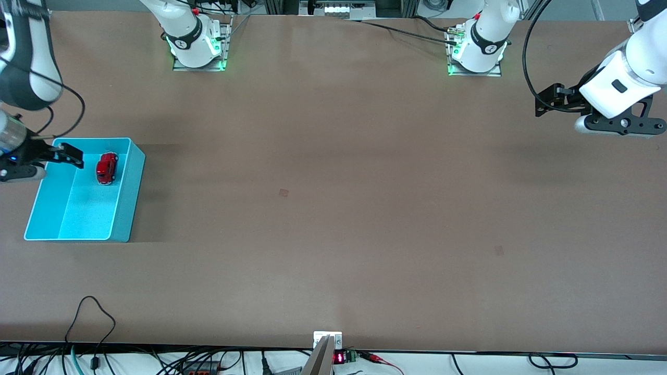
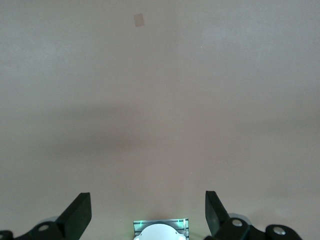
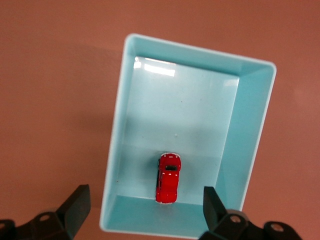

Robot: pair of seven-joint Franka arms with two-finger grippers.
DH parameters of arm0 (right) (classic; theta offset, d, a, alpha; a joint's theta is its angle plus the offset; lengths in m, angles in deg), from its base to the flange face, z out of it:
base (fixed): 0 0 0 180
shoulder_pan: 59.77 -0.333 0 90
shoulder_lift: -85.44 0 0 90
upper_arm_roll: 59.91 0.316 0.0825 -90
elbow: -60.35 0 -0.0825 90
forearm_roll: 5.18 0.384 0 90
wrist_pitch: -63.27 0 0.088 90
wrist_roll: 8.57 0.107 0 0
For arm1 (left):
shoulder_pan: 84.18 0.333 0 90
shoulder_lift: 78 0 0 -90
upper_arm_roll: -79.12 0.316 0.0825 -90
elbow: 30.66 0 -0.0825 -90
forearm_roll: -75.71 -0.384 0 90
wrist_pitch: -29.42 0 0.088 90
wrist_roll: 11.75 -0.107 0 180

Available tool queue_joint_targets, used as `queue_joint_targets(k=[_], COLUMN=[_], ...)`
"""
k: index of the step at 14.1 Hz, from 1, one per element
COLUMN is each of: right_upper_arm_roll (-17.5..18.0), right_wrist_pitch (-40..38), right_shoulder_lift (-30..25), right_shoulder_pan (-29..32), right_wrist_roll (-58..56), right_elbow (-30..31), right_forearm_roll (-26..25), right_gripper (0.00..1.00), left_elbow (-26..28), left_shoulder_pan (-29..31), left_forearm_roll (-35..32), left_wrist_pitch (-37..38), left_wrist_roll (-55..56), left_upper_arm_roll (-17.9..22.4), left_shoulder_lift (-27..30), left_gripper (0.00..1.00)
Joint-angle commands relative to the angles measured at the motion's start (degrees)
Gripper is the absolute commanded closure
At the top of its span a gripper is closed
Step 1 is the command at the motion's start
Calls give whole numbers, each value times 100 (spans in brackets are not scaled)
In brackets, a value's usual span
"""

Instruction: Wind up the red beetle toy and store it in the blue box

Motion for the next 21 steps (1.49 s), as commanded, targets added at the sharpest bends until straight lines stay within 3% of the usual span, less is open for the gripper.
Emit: queue_joint_targets(k=[1, 5, 7, 10, 13, 16, 21], right_upper_arm_roll=[330, 927, 1078, 1052, 895, 525, 498], right_wrist_pitch=[-919, -1984, -2196, -2572, -3162, -3216, -3146], right_shoulder_lift=[-5, -40, -49, -32, 12, 12, 3], right_shoulder_pan=[10, 10, -43, -490, -544, -693, -702], right_wrist_roll=[184, 1263, 1843, 2390, 2400, 2365, 2347], right_elbow=[-844, -1654, -1865, -2199, -2639, -2640, -2622], right_forearm_roll=[52, 78, 498, 580, 571, 588, 606], right_gripper=[0, 0, 0, 0, 0, 0, 0], left_elbow=[-170, -179, -179, -179, -179, -188, -188], left_shoulder_pan=[16, 16, 24, 16, 16, 16, 16], left_forearm_roll=[-1, -1, -1, -80, -81, -81, -89], left_wrist_pitch=[159, 150, 141, 141, 141, 124, 124], left_wrist_roll=[14, 23, 23, 23, 23, 14, 14], left_upper_arm_roll=[0, 0, 0, 0, 0, 0, 0], left_shoulder_lift=[-83, -101, -109, -109, -109, -109, -109], left_gripper=[0, 0, 0, 0, 0, 0, 0])
